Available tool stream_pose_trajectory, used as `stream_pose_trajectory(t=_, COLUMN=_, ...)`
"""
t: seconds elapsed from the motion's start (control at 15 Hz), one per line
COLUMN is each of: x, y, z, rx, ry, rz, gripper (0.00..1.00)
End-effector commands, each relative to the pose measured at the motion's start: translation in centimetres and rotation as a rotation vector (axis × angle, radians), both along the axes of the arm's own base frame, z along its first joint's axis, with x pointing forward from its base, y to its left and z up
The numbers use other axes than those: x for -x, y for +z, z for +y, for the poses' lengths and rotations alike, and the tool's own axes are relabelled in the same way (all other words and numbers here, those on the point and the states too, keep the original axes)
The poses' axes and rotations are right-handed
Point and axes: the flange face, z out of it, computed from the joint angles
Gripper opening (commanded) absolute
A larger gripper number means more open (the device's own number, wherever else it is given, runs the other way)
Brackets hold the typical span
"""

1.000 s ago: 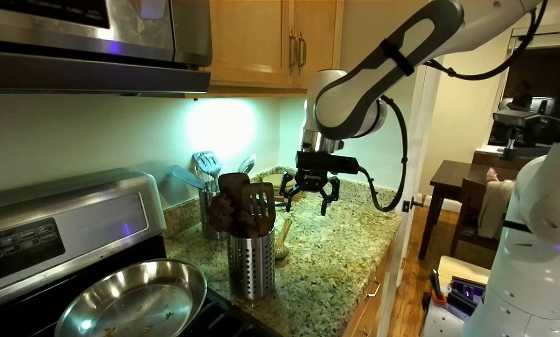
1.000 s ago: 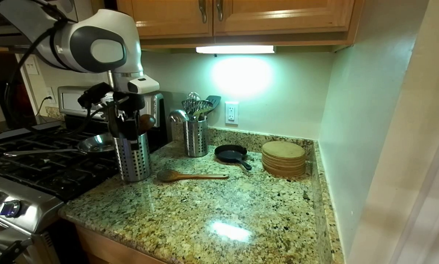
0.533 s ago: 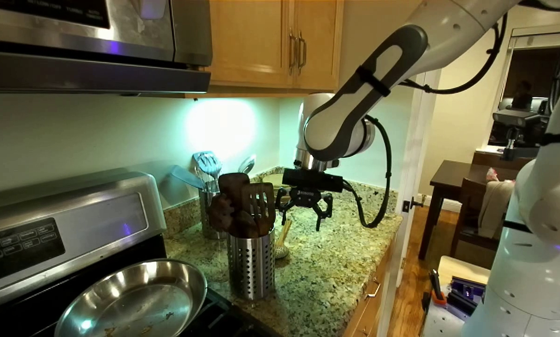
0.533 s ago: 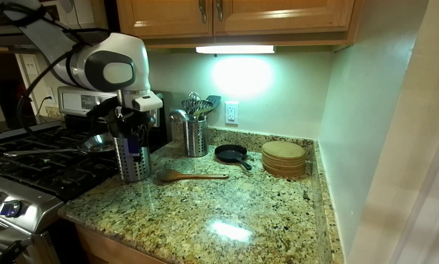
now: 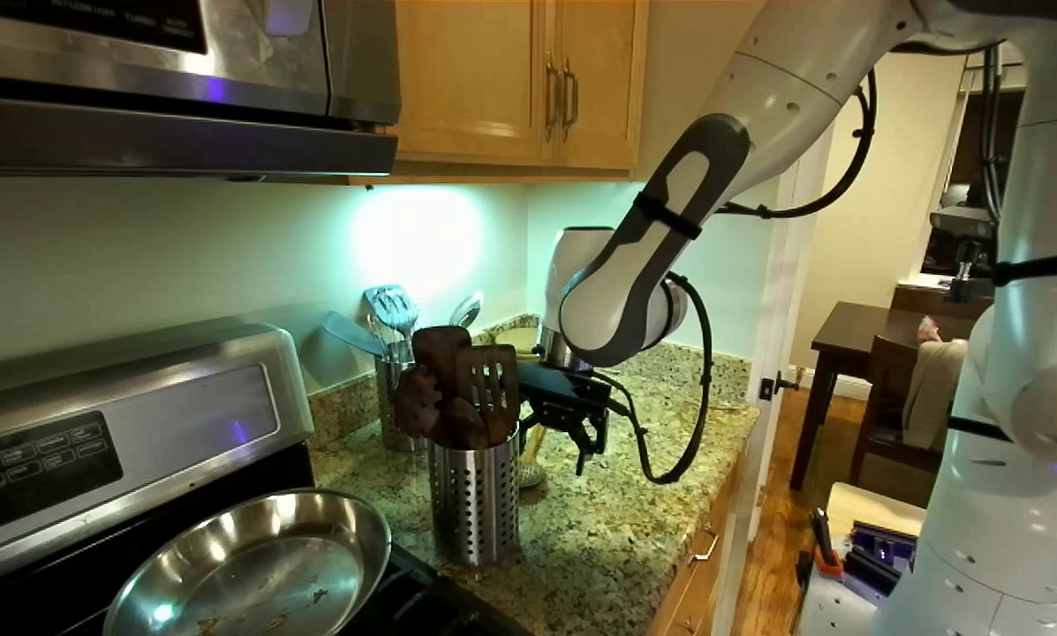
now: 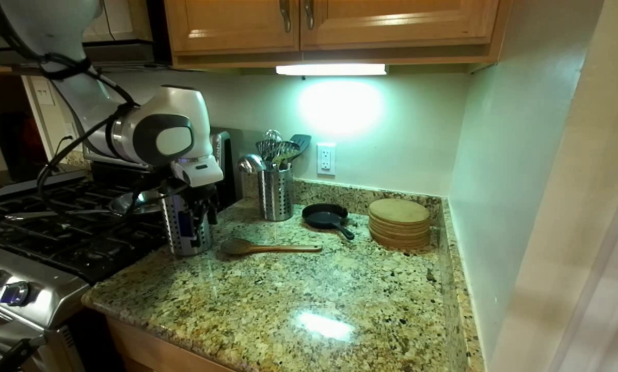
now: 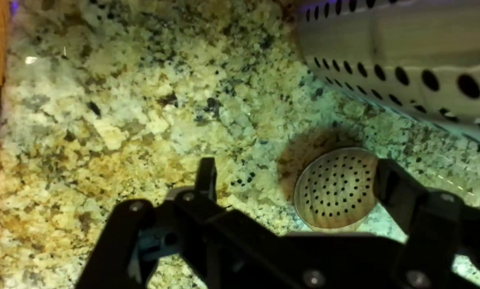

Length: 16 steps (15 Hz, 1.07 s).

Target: Pick the wooden spoon on the counter and put it in the utensil holder

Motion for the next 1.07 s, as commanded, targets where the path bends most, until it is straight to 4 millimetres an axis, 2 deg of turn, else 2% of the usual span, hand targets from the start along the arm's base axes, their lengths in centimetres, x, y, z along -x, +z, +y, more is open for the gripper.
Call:
stream_pose_trajectory(t=0.0, x=-0.7, y=-1.5, z=0.3, rx=0.022, ry=-0.097, rz=-0.058, gripper=1.00)
stream_pose_trajectory(t=0.6, x=-0.6, y=-2.1, z=0.2, rx=0.019, ry=-0.087, rz=-0.050, gripper=1.00)
stream_pose_trajectory(t=1.0, x=-0.5, y=-5.1, z=-0.3, rx=0.031, ry=-0.137, rz=-0.015, gripper=1.00)
